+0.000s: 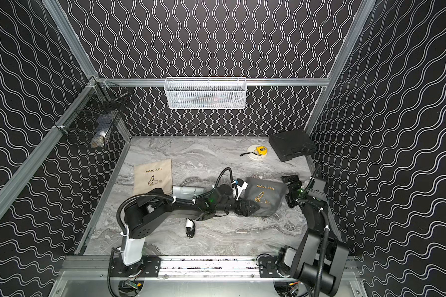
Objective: Pack away hair dryers
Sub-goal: Place the drawstrings on both sides at the center of the board.
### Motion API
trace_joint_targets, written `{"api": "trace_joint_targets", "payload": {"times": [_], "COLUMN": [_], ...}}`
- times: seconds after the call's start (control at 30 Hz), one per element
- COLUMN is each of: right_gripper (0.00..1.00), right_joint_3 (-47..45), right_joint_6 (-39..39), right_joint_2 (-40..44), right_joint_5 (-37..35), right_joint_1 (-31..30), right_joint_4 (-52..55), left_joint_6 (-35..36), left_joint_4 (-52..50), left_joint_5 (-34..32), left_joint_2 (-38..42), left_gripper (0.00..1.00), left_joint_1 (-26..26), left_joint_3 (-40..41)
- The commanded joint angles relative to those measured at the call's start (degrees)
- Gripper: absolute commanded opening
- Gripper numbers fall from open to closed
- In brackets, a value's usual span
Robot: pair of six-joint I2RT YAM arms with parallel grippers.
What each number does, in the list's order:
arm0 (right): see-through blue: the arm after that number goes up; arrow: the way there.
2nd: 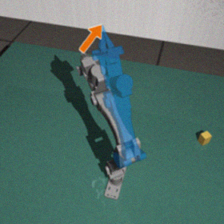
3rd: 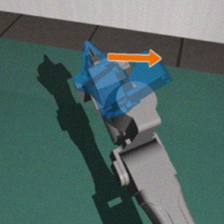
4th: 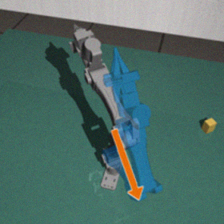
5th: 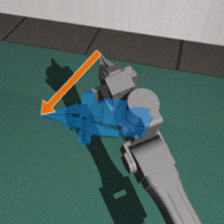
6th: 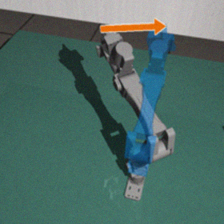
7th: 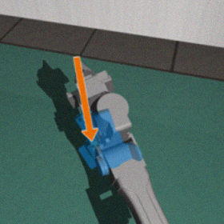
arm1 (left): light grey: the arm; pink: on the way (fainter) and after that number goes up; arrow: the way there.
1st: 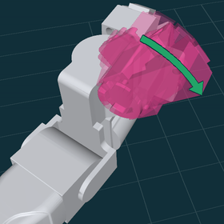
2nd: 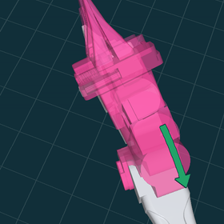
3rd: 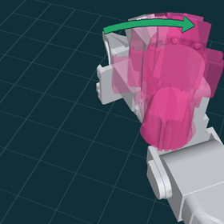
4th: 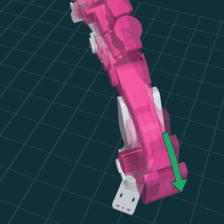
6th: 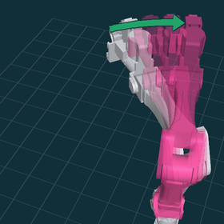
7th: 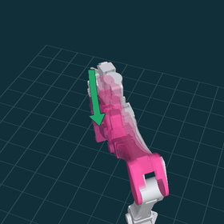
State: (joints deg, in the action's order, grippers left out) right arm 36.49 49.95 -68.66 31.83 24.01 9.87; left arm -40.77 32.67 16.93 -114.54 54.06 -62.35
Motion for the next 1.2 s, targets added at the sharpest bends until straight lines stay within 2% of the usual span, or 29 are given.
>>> {"api": "trace_joint_targets", "payload": {"times": [0.0,0.27,0.6,0.97,1.17], "right_gripper": [1.0,1.0,1.0,1.0,0.99], "right_joint_3": [1.5,3.6,5.9,5.6,5.4], "right_joint_6": [-2.4,-4.2,-9.1,-12.1,-12.0], "right_joint_2": [2.6,8.2,13.3,15.0,12.2], "right_joint_5": [-3.8,-5.8,-7.5,-14.8,-20.9], "right_joint_1": [-0.1,-0.2,-3.7,-17.4,-31.0], "right_joint_4": [5.1,8.5,10.4,8.0,4.4], "left_joint_6": [7.2,16.1,20.8,24.0,24.0], "left_joint_4": [-9.2,-19.4,-22.3,-26.8,-28.5], "left_joint_5": [-6.1,-17.8,-26.2,-35.2,-39.8], "left_joint_2": [3.4,11.0,19.1,30.2,35.6], "left_gripper": [0.99,0.99,0.99,0.99,0.99], "left_joint_1": [0.1,1.5,2.5,2.5,1.0], "left_joint_3": [0.2,0.7,4.6,10.4,13.5]}}
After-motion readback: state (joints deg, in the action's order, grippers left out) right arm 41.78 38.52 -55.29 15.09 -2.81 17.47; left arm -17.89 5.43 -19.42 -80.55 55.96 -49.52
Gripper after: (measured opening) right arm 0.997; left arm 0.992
